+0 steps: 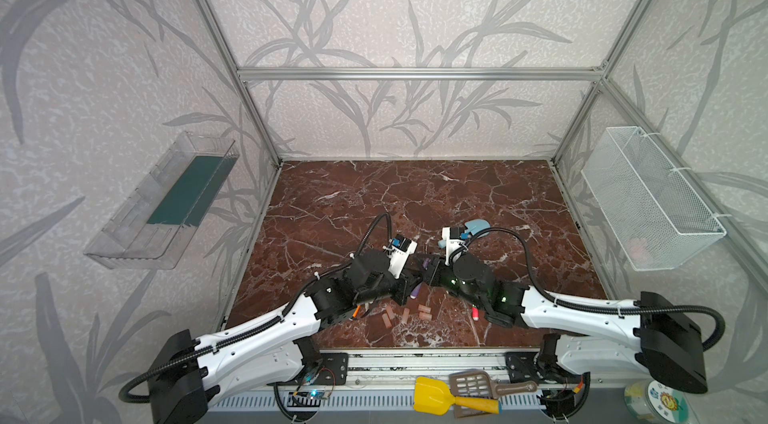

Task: Insert the pens into the pen caps
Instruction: 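Lift the purple marker upright with the left gripper while the right gripper approaches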

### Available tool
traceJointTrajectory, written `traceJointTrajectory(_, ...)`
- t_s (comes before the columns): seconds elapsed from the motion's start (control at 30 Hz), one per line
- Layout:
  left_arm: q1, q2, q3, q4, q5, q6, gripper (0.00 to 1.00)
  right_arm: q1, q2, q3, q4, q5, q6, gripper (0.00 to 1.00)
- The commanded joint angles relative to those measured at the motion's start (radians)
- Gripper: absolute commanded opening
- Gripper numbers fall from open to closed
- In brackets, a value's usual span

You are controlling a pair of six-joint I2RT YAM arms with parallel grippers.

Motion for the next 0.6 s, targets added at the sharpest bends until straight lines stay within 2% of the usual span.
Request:
traceJointTrajectory(0.0,-0.004,-0.01,0.0,0.042,0.003,0.013,0.14,0.012,-0.009,0.008,-0.004,0.026,0.009,0.05)
traceJointTrajectory(0.17,-0.005,0.003,-0.003,0.053,0.001,0.017,0.35,0.025,-0.023,0.01,-0.002,0.046,0.007,0.0)
traceJointTrajectory(0.27,-0.005,0.013,-0.006,0.064,0.007,0.018,0.41,0.029,-0.029,0.014,0.0,0.049,0.003,0.0)
traceJointTrajectory(0.4,-0.006,0.029,-0.01,0.082,0.016,0.017,0.43,0.036,-0.032,0.012,0.02,0.051,0.001,0.0)
traceJointTrajectory(0.57,-0.006,0.043,-0.014,0.106,0.027,0.015,0.39,0.043,-0.031,0.002,0.052,0.058,0.008,0.0)
